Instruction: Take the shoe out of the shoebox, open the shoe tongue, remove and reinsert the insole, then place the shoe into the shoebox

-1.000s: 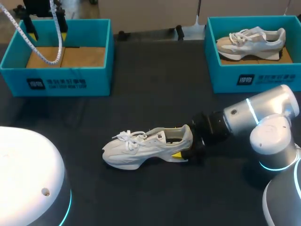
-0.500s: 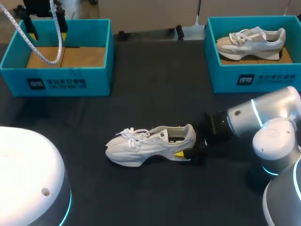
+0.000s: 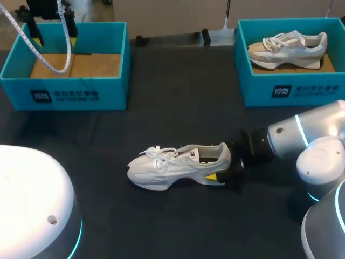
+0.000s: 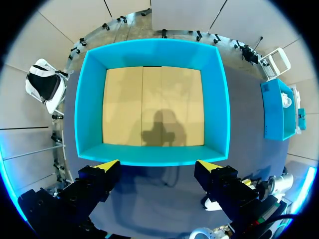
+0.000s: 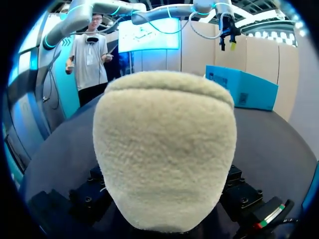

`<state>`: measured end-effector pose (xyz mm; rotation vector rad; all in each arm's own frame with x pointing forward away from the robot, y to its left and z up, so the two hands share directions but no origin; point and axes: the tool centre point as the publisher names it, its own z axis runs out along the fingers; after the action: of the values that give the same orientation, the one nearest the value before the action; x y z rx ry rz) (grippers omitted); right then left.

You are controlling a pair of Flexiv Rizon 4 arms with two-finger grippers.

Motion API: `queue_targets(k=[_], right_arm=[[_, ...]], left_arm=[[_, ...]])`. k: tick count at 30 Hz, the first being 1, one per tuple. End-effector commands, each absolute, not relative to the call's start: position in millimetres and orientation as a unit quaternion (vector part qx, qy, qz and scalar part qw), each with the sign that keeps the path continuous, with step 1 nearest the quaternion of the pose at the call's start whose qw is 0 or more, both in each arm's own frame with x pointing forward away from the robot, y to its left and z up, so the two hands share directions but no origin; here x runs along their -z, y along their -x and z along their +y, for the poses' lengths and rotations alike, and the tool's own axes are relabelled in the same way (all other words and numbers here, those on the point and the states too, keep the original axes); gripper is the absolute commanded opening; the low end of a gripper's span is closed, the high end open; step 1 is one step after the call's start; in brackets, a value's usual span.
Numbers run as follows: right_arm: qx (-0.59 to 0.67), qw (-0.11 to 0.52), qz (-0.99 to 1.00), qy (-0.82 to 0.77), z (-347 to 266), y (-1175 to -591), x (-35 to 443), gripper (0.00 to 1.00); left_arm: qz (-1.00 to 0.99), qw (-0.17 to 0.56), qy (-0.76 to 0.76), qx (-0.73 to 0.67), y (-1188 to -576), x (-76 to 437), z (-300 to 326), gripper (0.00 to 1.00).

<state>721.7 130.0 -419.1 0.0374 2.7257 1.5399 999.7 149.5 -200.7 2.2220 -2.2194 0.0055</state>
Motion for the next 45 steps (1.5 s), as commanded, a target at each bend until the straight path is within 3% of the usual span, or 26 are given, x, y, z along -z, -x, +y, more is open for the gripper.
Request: queue_targets(k=[1,17,23,33,45], right_arm=[[-0.494,0.011,0.869,-0.015,132,-719,422,0.00],[-0.494,0.011,0.869,-0.015,132,-719,422,0.00],[-0.494,0.011,0.869,-0.015,132,-719,422,0.00],[-0.494,0.011,0.869,-0.015,132,-719,422,0.00],[-0.494,0.011,0.869,-0.015,132,-719,422,0.00]], left_arm=[[-0.707,0.001,-0.707,-0.001,-1000,201,150,1.00],[-0.707,0.001,-0.707,-0.001,-1000,201,150,1.00],[-0.659,-0.036,-0.750,0.035,-976,208,128,1.00],[-0.619,-0.001,-0.785,0.032,-918,193,91,1.00],[-0.587,-0.023,-0.809,0.016,-877,191,46,1.00]])
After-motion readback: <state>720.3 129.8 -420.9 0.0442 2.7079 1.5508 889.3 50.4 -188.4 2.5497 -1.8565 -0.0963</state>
